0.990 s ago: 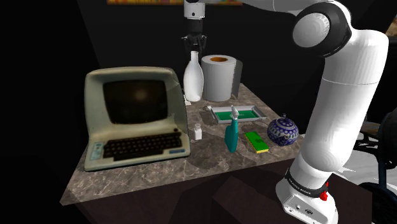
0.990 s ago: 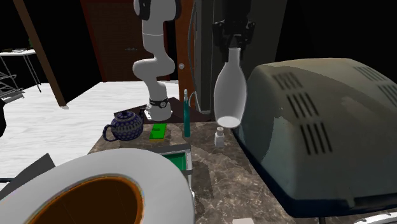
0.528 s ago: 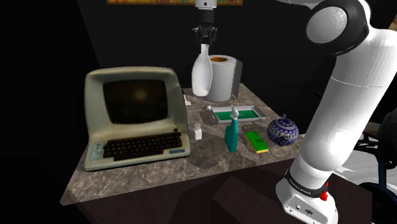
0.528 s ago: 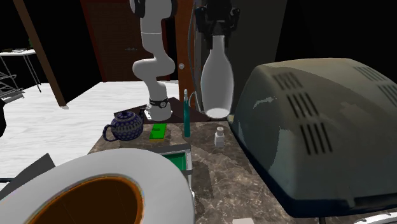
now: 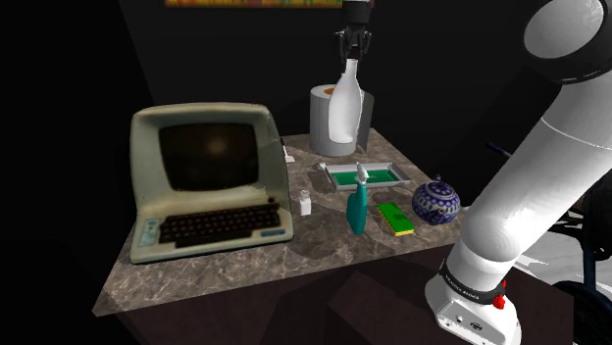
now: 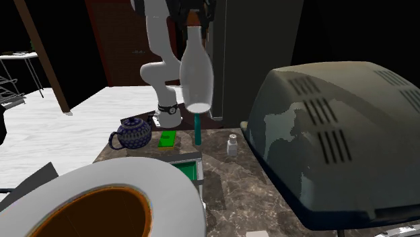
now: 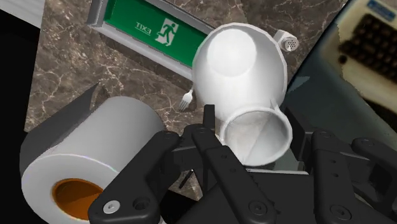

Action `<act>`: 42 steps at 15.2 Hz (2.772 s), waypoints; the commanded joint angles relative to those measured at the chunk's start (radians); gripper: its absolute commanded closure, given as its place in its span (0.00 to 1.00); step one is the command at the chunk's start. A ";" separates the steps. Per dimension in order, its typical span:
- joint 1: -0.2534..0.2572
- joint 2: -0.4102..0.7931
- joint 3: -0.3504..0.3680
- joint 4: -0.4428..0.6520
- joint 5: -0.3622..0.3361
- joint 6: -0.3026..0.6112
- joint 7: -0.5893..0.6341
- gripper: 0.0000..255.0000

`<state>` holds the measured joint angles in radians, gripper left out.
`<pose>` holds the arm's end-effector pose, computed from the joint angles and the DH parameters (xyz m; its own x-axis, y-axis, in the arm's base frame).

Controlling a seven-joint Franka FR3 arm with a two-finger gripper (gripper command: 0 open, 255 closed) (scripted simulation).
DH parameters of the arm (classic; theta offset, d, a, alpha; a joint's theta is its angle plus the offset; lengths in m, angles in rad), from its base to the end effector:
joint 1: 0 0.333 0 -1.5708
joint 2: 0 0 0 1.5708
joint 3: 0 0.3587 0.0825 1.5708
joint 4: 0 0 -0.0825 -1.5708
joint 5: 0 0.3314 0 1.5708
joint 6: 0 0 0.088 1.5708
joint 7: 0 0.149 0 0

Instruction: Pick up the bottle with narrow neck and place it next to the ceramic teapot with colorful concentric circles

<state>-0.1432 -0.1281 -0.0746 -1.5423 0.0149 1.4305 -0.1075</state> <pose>0.4304 -0.0960 0.6848 0.9940 -0.1075 0.0185 -0.1071 -0.9940 -0.0224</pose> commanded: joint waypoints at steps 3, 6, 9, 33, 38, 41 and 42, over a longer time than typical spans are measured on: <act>-0.029 -0.082 -0.039 -0.050 -0.013 -0.033 -0.070 1.00; -0.052 -0.130 -0.073 -0.065 -0.026 -0.066 -0.126 1.00; -0.073 -0.170 -0.109 -0.069 -0.042 -0.102 -0.185 1.00; -0.134 -0.348 -0.200 -0.366 -0.112 0.026 -0.321 1.00; -0.138 -0.372 -0.202 -0.455 -0.118 0.091 -0.317 1.00; -0.141 -0.384 -0.203 -0.506 -0.121 0.130 -0.316 1.00; -0.141 -0.388 -0.204 -0.523 -0.123 0.143 -0.315 1.00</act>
<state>-0.2842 -0.5082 -0.2805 -2.0433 -0.1069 1.5586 -0.4263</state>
